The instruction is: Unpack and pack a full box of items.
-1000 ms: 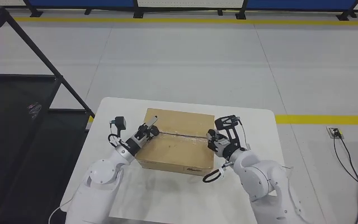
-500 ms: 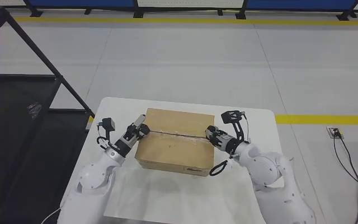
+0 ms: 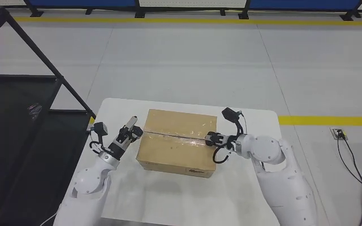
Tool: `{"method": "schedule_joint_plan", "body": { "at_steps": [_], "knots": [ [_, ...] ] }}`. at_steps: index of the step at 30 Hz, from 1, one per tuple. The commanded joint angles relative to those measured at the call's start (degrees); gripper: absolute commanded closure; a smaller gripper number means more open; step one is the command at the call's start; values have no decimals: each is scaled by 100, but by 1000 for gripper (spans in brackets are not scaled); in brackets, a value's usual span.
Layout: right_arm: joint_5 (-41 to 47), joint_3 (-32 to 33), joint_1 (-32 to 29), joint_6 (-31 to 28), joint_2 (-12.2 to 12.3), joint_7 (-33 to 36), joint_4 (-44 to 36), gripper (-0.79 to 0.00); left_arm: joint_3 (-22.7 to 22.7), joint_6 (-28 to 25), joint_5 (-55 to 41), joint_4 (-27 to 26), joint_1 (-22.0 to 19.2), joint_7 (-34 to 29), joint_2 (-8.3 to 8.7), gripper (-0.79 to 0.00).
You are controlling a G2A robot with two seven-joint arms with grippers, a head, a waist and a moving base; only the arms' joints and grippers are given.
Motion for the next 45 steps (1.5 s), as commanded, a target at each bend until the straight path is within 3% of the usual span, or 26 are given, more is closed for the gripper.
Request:
{"method": "schedule_joint_plan", "body": {
  "at_steps": [1, 23, 45],
  "knots": [
    [71, -69, 69, 91, -10, -88, 106, 0, -7, 8, -14, 10, -1, 4, 4, -785],
    [684, -1347, 1071, 255, -250, -485, 1240, 0, -221, -85, -211, 11, 185, 56, 60, -785],
    [1723, -2527, 2153, -89, -819, -1170, 2823, 0, -429, -149, -367, -18, 392, 48, 120, -785]
  ]
}}
